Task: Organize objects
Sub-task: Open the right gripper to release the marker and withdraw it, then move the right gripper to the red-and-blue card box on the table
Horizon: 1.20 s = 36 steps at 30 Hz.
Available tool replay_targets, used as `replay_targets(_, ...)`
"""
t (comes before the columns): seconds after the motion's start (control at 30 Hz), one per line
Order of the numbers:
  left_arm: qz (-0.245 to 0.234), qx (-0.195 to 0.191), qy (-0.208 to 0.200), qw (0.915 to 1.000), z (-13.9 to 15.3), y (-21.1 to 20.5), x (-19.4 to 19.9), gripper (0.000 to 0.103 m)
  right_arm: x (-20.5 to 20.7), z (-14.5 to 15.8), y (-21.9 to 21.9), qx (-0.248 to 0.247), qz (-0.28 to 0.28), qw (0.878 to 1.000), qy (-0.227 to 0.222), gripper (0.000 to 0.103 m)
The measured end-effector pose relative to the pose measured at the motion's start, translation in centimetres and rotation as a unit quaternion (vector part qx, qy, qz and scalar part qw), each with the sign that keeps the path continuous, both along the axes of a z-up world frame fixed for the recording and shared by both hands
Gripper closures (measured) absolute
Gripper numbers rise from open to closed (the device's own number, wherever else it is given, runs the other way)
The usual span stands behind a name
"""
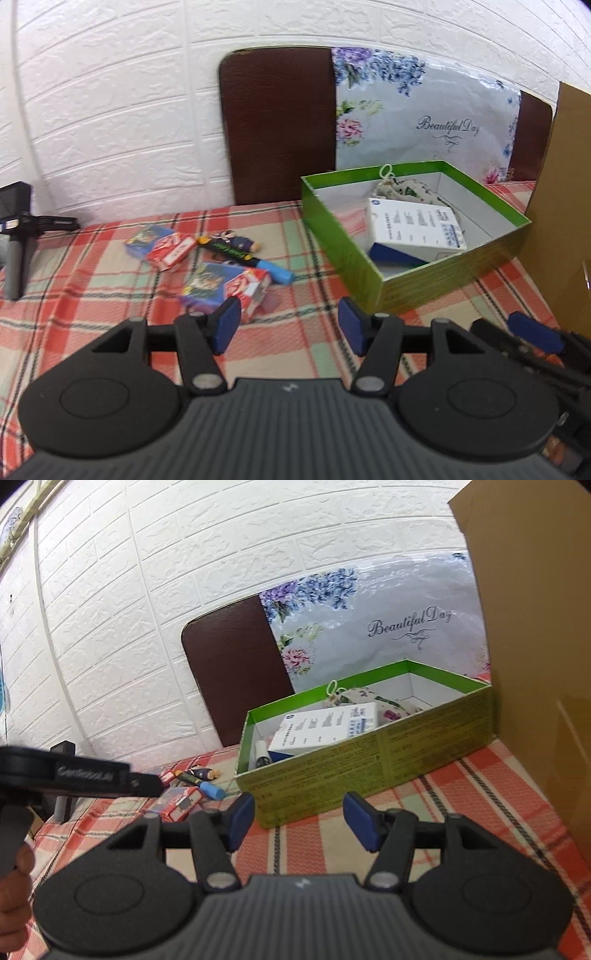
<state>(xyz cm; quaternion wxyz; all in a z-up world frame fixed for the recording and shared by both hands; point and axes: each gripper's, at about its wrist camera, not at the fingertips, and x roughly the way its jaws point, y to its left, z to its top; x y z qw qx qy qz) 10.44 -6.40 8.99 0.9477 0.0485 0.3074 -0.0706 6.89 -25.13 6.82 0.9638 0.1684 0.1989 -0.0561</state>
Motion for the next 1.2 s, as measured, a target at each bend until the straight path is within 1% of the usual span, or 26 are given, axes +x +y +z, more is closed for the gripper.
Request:
replay_targets(0.1,0.012,0.002,-0.006,0.9999,0.0,1.2,-1.1,0.031,-1.1,0.7,0.4,-0.004,-0.007,1.0,-0.006,0.046)
replay_targets(0.2,0.022,0.006,-0.01,0.9997,-0.1,2.2,-1.9,0.03,-1.6,1.3,1.3,-0.016,-0.005,1.0,-0.009,0.044)
replay_targets(0.3,0.032,0.003,-0.01,0.9994,-0.5,3.6,-2.4,0.03,-1.6,1.6,2.5,-0.029,0.009,1.0,-0.005,0.044)
replay_targets(0.4,0.047,-0.006,-0.009,0.9989,-1.3,5.5,-2.4,0.03,-1.4,1.7,4.0,-0.047,0.033,0.998,0.002,0.044)
replay_targets(0.5,0.073,-0.007,0.003,0.9973,-2.8,7.9,-1.9,0.03,-0.9,1.1,5.9,-0.066,0.063,0.996,0.015,0.044)
replay_targets(0.6,0.103,0.014,0.002,0.9946,-4.5,10.3,-1.6,0.03,-0.1,0.3,7.7,-0.077,0.095,0.992,0.034,0.044)
replay_targets(0.63,0.114,0.021,-0.003,0.9933,-5.0,11.2,-1.5,0.027,0.3,0.1,8.3,-0.082,0.106,0.99,0.039,0.044)
replay_targets(0.67,0.124,0.021,-0.007,0.9921,-5.4,12.2,-1.5,0.023,0.6,-0.2,9.0,-0.088,0.118,0.988,0.044,0.044)
replay_targets(0.7,0.131,0.013,-0.01,0.9912,-5.9,13.1,-1.5,0.022,1.0,-0.5,9.6,-0.094,0.131,0.986,0.049,0.044)
replay_targets(0.77,0.137,-0.013,-0.011,0.9904,-6.8,15.0,-1.5,0.021,2.1,-1.0,11.0,-0.107,0.154,0.98,0.063,0.044)
replay_targets(0.8,0.14,-0.019,-0.017,0.9899,-7.3,15.7,-1.6,0.02,2.7,-1.2,11.6,-0.117,0.162,0.978,0.067,0.044)
replay_targets(0.83,0.144,-0.013,-0.03,0.989,-7.9,16.0,-1.8,0.016,3.5,-1.3,12.2,-0.128,0.168,0.975,0.071,0.044)
replay_targets(0.87,0.151,0.0,-0.043,0.9876,-8.8,16.2,-1.9,0.013,4.4,-1.5,12.8,-0.142,0.174,0.972,0.073,0.042)
replay_targets(0.9,0.158,-0.009,-0.034,0.9869,-9.5,16.6,-1.7,0.014,5.3,-1.7,13.3,-0.155,0.179,0.969,0.077,0.041)
replay_targets(0.93,0.158,-0.033,-0.029,0.9865,-9.4,17.2,-1.4,0.013,6.4,-1.9,13.6,-0.169,0.18,0.966,0.079,0.04)
replay_targets(0.97,0.163,-0.046,-0.041,0.9848,-9.1,17.6,-1.5,0.011,7.5,-2.0,13.9,-0.181,0.181,0.964,0.08,0.038)
replay_targets(1.0,0.165,-0.054,-0.038,0.984,-9.2,17.9,-1.4,0.011,8.6,-2.1,14.3,-0.192,0.181,0.961,0.079,0.036)
replay_targets(1.07,0.164,-0.065,-0.039,0.9836,-9.1,18.1,-1.4,0.009,10.9,-2.2,14.9,-0.218,0.189,0.955,0.071,0.021)
replay_targets(1.13,0.161,-0.072,-0.041,0.9835,-9.2,18.1,-1.5,0.008,13.1,-2.4,15.6,-0.244,0.196,0.948,0.059,0.021)
replay_targets(1.2,0.159,-0.077,-0.042,0.9834,-9.2,18.1,-1.6,0.006,15.3,-2.7,16.2,-0.26,0.204,0.942,0.059,0.021)
